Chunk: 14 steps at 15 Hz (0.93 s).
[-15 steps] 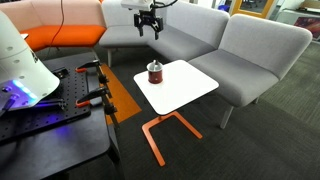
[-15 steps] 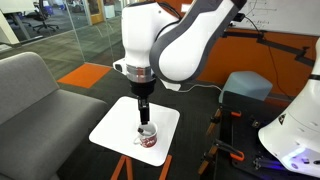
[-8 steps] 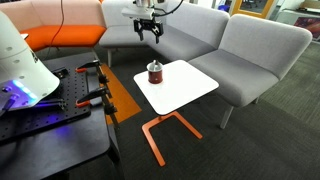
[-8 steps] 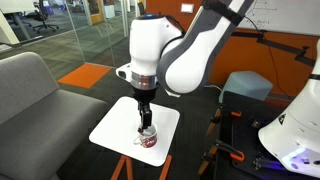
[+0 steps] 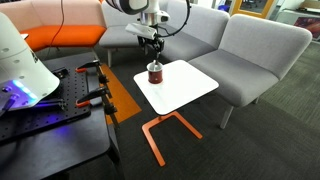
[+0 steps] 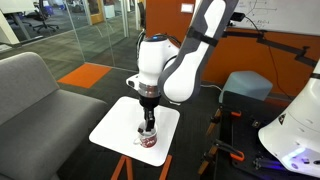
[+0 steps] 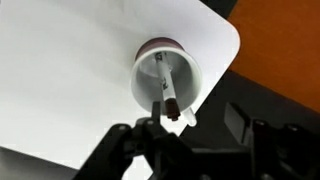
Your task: Remove the pen from the mug and put it on the table
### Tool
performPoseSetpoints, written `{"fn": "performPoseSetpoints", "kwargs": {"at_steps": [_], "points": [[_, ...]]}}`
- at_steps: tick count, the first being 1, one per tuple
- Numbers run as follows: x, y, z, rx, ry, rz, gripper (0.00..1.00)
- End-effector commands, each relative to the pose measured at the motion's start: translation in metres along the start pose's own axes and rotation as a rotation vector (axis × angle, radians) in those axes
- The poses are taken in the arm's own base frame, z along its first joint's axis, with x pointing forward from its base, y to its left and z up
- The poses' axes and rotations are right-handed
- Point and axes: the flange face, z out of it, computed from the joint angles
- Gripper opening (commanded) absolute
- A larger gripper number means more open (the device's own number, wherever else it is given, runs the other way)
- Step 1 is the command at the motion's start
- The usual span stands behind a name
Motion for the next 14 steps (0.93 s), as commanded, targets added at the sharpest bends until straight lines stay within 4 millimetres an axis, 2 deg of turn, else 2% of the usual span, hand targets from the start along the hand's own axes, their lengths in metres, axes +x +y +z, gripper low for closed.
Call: {"fn": "performPoseSetpoints", "kwargs": {"at_steps": [1, 5, 7, 8, 9, 10, 11, 12, 14], "points": [[0.004, 0.014, 0.018, 0.019, 0.003, 0.027, 0.68], [0.005, 0.028, 0.040, 0.040, -0.011, 0.056, 0.69], [0.005, 0.031, 0.050, 0.050, -0.019, 0.057, 0.63], [0.006, 0.031, 0.054, 0.053, -0.021, 0.058, 0.54], [0.007, 0.032, 0.058, 0.054, -0.026, 0.058, 0.57], [0.007, 0.032, 0.062, 0.059, -0.029, 0.061, 0.56], [0.008, 0.033, 0.064, 0.058, -0.033, 0.061, 0.49], [0.008, 0.034, 0.067, 0.059, -0.033, 0.064, 0.52], [0.009, 0.036, 0.074, 0.060, -0.023, 0.056, 0.51]]}}
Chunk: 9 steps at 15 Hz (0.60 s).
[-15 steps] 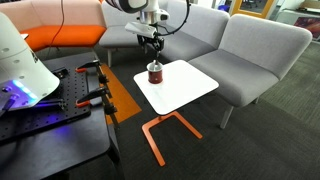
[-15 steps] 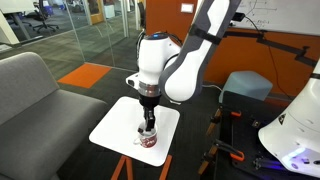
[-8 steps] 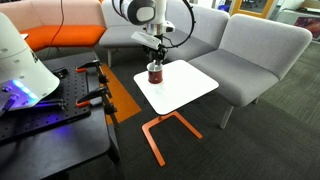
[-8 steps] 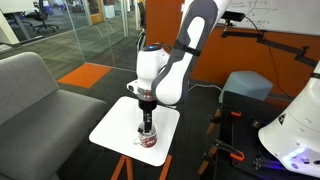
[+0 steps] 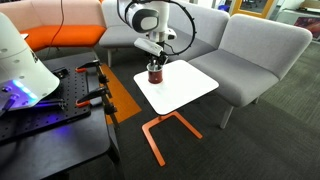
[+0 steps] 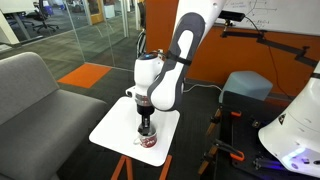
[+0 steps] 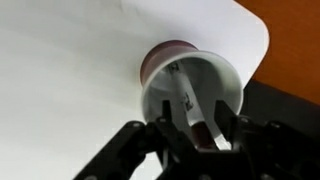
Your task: Remove the pen from the mug and put it on the table
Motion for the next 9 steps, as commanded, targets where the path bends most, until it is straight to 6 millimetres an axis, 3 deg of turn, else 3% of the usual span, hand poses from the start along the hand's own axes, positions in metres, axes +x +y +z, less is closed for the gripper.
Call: {"fn": "performPoseSetpoints", "kwargs": {"at_steps": [1, 2, 3, 5, 8, 9], "points": [[0.005, 0.006, 0.009, 0.010, 0.013, -0.019, 0.48], [0.006, 0.006, 0.012, 0.012, 0.011, -0.020, 0.47], [0.006, 0.007, 0.015, 0.013, 0.007, -0.019, 0.25], [0.006, 0.007, 0.016, 0.016, 0.007, -0.017, 0.19], [0.007, 0.007, 0.011, 0.017, 0.000, -0.021, 0.00], [0.008, 0.005, 0.004, 0.010, -0.014, -0.018, 0.05]]}}
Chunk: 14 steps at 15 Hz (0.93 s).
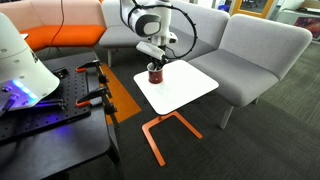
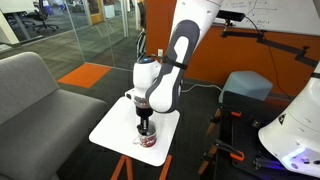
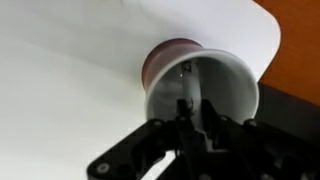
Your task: Remove the pen from the mug and put it on the table
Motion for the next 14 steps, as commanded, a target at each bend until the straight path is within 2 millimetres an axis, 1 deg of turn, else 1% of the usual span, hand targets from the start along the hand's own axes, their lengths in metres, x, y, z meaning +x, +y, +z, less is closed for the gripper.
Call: {"fn": "performPoseSetpoints", "kwargs": {"at_steps": [1, 4, 6, 8, 10, 11, 13, 14], "points": [[0.006, -0.006, -0.018, 0.002, -0.012, -0.019, 0.05], [0.020, -0.024, -0.048, -0.021, -0.057, -0.057, 0.05], [0.035, -0.033, -0.071, -0.104, -0.127, -0.101, 0.05], [0.049, -0.039, -0.090, -0.170, -0.210, -0.115, 0.05], [0.066, -0.044, -0.102, -0.247, -0.288, -0.167, 0.05], [0.075, -0.043, -0.106, -0.281, -0.320, -0.214, 0.05], [0.096, -0.029, -0.104, -0.365, -0.374, -0.291, 0.05], [0.105, -0.015, -0.099, -0.408, -0.394, -0.332, 0.05]]}}
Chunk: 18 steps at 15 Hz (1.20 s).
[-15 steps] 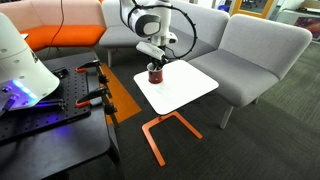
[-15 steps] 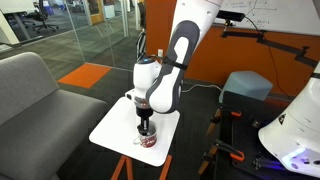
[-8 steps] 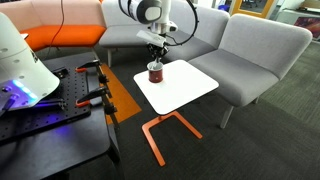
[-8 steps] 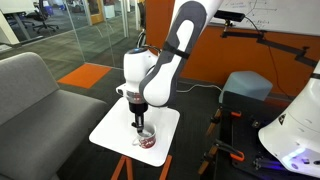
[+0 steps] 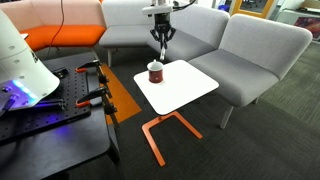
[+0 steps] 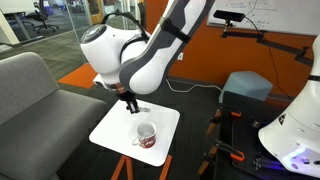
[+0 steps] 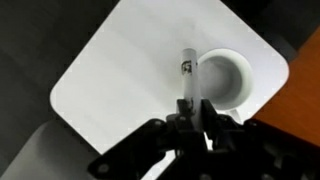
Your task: Remove the pen from the mug and put it on the table
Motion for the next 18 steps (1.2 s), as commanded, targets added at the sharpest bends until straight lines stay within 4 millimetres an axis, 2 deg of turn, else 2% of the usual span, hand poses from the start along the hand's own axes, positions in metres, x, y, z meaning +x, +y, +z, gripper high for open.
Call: {"fn": "performPoseSetpoints", "kwargs": {"at_steps": [1, 5, 7, 10, 12, 14, 18], "points": [[0.024, 0.043, 0.022, -0.142, -0.088, -0.083, 0.05], [0.026, 0.100, 0.079, -0.123, -0.101, -0.070, 0.05], [0.023, 0.115, 0.113, -0.098, -0.124, -0.077, 0.05], [0.020, 0.124, 0.154, -0.038, -0.118, -0.068, 0.05], [0.022, 0.123, 0.171, -0.013, -0.134, -0.070, 0.05], [0.028, 0.120, 0.180, -0.009, -0.130, -0.080, 0.05], [0.036, 0.119, 0.184, 0.028, -0.074, -0.061, 0.05]]}}
